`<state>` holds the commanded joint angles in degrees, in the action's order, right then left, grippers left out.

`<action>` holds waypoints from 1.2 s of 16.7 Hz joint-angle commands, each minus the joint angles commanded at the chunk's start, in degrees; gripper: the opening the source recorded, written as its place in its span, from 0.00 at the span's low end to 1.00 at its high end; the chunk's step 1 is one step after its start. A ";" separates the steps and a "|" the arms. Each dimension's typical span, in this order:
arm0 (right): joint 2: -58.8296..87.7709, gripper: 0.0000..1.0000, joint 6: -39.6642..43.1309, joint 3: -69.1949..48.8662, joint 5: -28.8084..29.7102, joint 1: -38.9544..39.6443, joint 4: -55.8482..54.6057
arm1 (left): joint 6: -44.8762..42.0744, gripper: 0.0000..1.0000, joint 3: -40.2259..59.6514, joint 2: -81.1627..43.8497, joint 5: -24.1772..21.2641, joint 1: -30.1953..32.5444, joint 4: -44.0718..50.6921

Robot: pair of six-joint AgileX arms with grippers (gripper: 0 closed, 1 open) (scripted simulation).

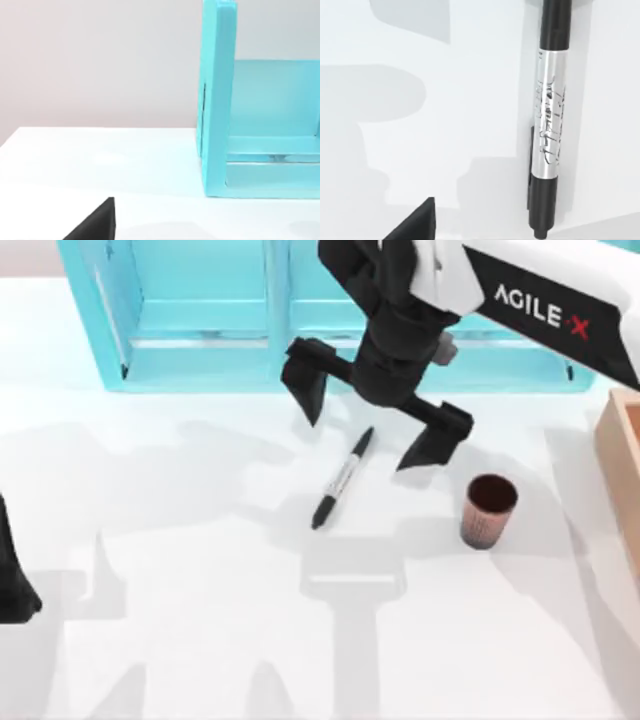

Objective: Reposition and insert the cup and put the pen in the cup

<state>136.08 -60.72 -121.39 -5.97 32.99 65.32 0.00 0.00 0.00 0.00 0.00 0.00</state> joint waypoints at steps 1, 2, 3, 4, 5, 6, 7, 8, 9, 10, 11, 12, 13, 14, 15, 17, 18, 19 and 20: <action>0.00 1.00 0.00 0.00 0.00 0.00 0.00 | 0.00 1.00 0.00 0.00 0.00 0.00 0.00; -0.18 1.00 0.08 -0.10 0.09 -0.32 0.11 | 0.00 1.00 0.00 0.00 0.00 0.00 0.00; -0.04 1.00 0.09 0.02 0.07 -0.26 -0.08 | 0.00 1.00 0.00 0.00 0.00 0.00 0.00; 0.54 1.00 0.05 0.42 0.04 -0.11 -0.87 | 0.00 1.00 0.00 0.00 0.00 0.00 0.00; 1.43 1.00 -0.06 0.97 0.04 0.07 -2.20 | 0.00 1.00 0.00 0.00 0.00 0.00 0.00; 2.54 1.00 -0.24 1.60 0.07 0.26 -4.00 | 0.00 1.00 0.00 0.00 0.00 0.00 0.00; 3.80 1.00 -0.46 2.33 0.13 0.45 -6.22 | 0.00 1.00 0.00 0.00 0.00 0.00 0.00; 5.12 1.00 -0.68 3.15 0.19 0.64 -8.66 | 0.00 1.00 0.00 0.00 0.00 0.00 0.00; 6.42 1.00 -0.89 4.02 0.24 0.85 -11.04 | 0.00 1.00 0.00 0.00 0.00 0.00 0.00; 7.63 1.00 -1.08 4.79 0.29 1.04 -12.96 | 0.00 1.00 0.00 0.00 0.00 0.00 0.00; 8.56 1.00 -1.24 5.37 0.33 1.19 -14.27 | 0.00 1.00 0.00 0.00 0.00 0.00 0.00; 9.12 1.00 -1.34 5.68 0.35 1.28 -14.96 | 0.00 1.00 0.00 0.00 0.00 0.00 0.00; 9.21 1.00 -1.35 5.73 0.35 1.29 -15.08 | 0.00 1.00 0.00 0.00 0.00 0.00 0.00; 9.21 1.00 -1.35 5.73 0.35 1.29 -15.08 | 0.00 1.00 0.00 0.00 0.00 0.00 0.00; 9.21 1.00 -1.35 5.73 0.35 1.29 -15.08 | 0.00 1.00 0.00 0.00 0.00 0.00 0.00; 9.21 0.92 -1.35 5.73 0.35 1.29 -15.08 | 0.00 1.00 0.00 0.00 0.00 0.00 0.00; 9.21 0.85 -1.35 5.73 0.35 1.29 -15.08 | 0.00 1.00 0.00 0.00 0.00 0.00 0.00; 9.21 0.77 -1.35 5.73 0.35 1.29 -15.08 | 0.00 1.00 0.00 0.00 0.00 0.00 0.00; 9.21 0.70 -1.35 5.73 0.35 1.29 -15.08 | 0.00 1.00 0.00 0.00 0.00 0.00 0.00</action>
<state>145.29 -62.07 -115.66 -5.61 34.29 50.23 0.00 0.00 0.00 0.00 0.00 0.00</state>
